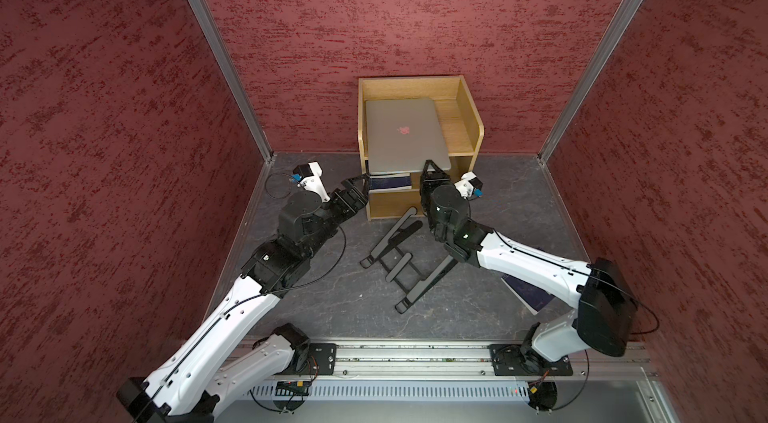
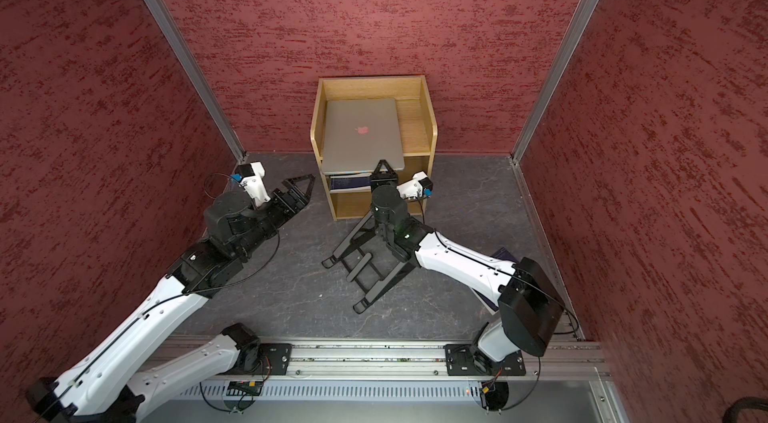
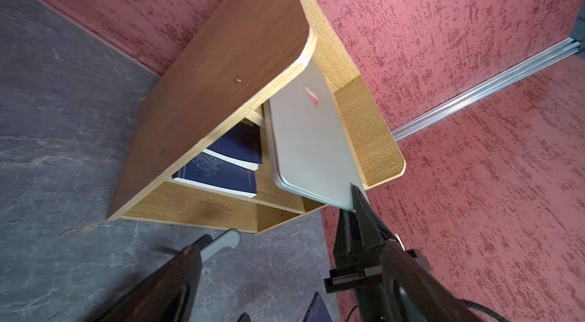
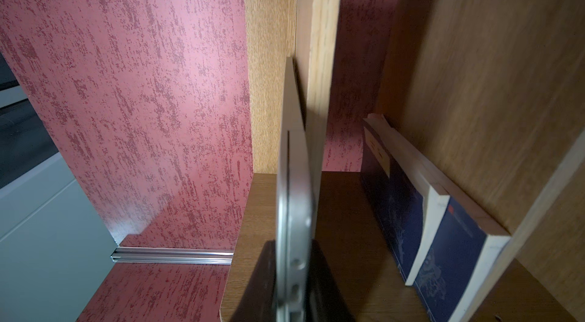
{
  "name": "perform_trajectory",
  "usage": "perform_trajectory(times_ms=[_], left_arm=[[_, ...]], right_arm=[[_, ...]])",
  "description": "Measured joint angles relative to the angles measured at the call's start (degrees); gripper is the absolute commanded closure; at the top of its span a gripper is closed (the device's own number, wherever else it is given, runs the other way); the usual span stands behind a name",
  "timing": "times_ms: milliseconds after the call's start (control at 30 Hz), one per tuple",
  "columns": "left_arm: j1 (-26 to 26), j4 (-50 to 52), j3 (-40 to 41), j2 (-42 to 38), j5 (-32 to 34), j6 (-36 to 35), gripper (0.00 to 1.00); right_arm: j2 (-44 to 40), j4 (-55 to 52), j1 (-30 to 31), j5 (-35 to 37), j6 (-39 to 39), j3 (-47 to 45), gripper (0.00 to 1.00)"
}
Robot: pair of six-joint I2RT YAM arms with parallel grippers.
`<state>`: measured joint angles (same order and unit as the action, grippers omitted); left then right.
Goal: Close the laptop lid and set it aside
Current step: Place the laptop on the shelf.
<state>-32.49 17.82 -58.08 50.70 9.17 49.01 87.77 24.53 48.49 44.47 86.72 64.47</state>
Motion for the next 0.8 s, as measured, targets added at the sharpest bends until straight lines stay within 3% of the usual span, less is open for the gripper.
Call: perform_trajectory(times_ms=[100, 400, 500, 667, 800], left_arm=[[0.2, 1.09, 0.7, -1.22, 1.09, -0.02, 0.07], [0.79, 2.19, 1.03, -2.03, 1.92, 0.0, 0.06], [0.96, 2.47, 1.11, -2.03, 1.99, 0.0, 0.06], [1.33, 2.95, 1.11, -2.01, 2.14, -0.07, 0.04], [1.68, 3.43, 1.11, -2.03, 2.51, -0.76, 0.01]], right_arm=[[1.18, 0.59, 0.0, 0.0, 0.13, 0.87, 0.95], [3.5, 1.88, 0.26, 0.28, -0.31, 2.64, 0.7], [3.58, 1.49, 0.24, -0.2, -1.09, 2.19, 0.54], [2.38, 1.7, 0.26, -0.87, -3.65, -1.25, 0.18], [-0.52, 1.81, 0.26, -1.29, -6.58, -4.39, 0.05]])
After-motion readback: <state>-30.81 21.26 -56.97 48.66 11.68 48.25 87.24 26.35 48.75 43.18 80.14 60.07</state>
